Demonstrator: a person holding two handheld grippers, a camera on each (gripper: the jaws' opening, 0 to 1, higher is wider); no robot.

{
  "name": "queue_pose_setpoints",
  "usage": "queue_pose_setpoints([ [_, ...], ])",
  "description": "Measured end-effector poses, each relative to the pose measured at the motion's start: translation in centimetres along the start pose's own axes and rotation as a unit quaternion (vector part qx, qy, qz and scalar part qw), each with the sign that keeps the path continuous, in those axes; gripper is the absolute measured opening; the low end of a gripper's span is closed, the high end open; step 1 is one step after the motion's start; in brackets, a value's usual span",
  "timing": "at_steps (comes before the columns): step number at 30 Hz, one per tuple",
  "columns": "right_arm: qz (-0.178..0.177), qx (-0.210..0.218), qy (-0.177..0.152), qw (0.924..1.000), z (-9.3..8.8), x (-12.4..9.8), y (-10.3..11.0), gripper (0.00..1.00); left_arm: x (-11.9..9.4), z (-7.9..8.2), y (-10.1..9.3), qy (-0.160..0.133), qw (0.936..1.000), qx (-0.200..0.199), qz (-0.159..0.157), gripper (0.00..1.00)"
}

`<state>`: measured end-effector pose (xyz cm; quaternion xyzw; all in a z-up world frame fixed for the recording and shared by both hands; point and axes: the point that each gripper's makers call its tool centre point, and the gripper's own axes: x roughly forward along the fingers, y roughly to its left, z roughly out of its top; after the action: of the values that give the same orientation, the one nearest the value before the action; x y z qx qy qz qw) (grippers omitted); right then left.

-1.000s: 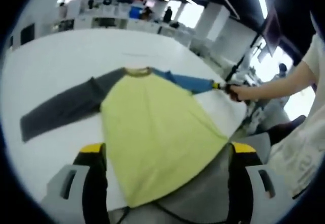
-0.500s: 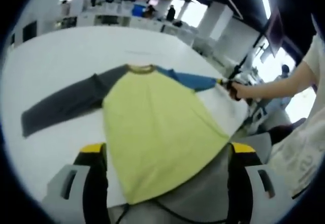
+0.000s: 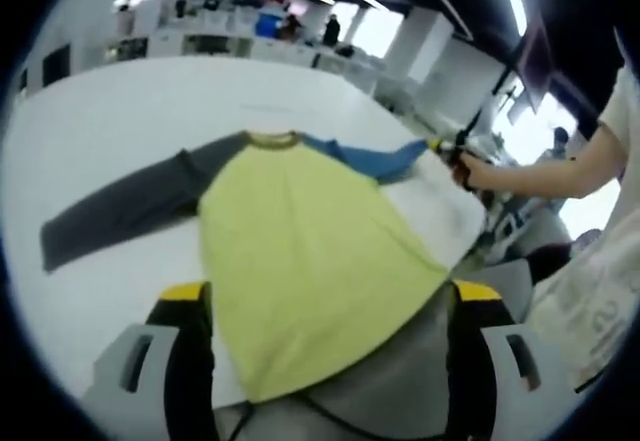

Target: Fold the garment on the visible template until the final outline fits inside the template.

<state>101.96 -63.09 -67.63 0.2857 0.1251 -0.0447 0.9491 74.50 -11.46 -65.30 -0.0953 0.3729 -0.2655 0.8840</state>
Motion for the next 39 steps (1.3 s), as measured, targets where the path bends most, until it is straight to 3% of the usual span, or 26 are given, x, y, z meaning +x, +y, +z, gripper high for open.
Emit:
queue_pose_setpoints([
  [8,0.038,-0.033,-0.006,0.9987,2.0,0.5,3.1,0.01,-0.7,-0.3,0.6,-0.008,0.9999,-0.003,0.008,0.95],
  [23,0.141,-0.086,-0.021,0.986,4.7,1.1,12.1,0.01,-1.2,-0.8,0.6,-0.019,0.9997,-0.012,0.009,0.96],
  [32,0.208,-0.113,-0.011,0.9714,4.0,0.8,18.0,0.01,-1.1,-1.1,0.6,-0.012,0.9999,-0.008,0.007,0.96],
  [35,0.228,-0.117,-0.013,0.9665,2.8,-2.1,21.9,0.01,-1.1,-1.1,0.5,-0.014,0.9999,-0.008,0.005,0.96],
  [39,0.259,-0.126,-0.01,0.9575,1.9,-3.8,25.4,0.01,-1.1,-1.4,0.5,-0.013,0.9999,-0.009,0.004,0.96],
])
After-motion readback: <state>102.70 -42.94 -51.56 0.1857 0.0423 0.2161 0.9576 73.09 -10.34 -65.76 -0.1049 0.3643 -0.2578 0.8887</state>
